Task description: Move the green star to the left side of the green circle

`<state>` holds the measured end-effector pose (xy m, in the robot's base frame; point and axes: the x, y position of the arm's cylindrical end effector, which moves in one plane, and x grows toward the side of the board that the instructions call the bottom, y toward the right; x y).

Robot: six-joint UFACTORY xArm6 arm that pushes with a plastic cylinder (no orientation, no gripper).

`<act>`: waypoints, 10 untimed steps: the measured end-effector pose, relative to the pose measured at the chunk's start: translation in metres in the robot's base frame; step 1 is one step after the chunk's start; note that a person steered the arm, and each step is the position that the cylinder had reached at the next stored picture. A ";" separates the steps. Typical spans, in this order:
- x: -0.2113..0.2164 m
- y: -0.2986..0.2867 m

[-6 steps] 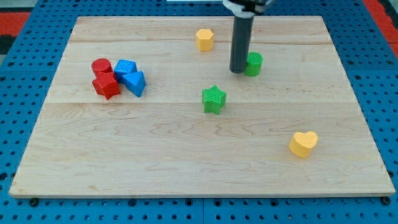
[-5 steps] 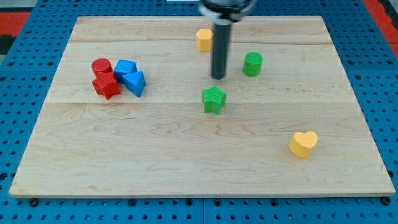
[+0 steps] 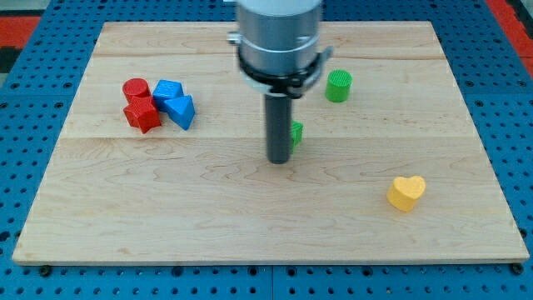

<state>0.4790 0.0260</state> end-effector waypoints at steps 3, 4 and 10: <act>-0.042 -0.052; -0.064 -0.047; -0.113 0.018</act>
<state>0.3656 0.0440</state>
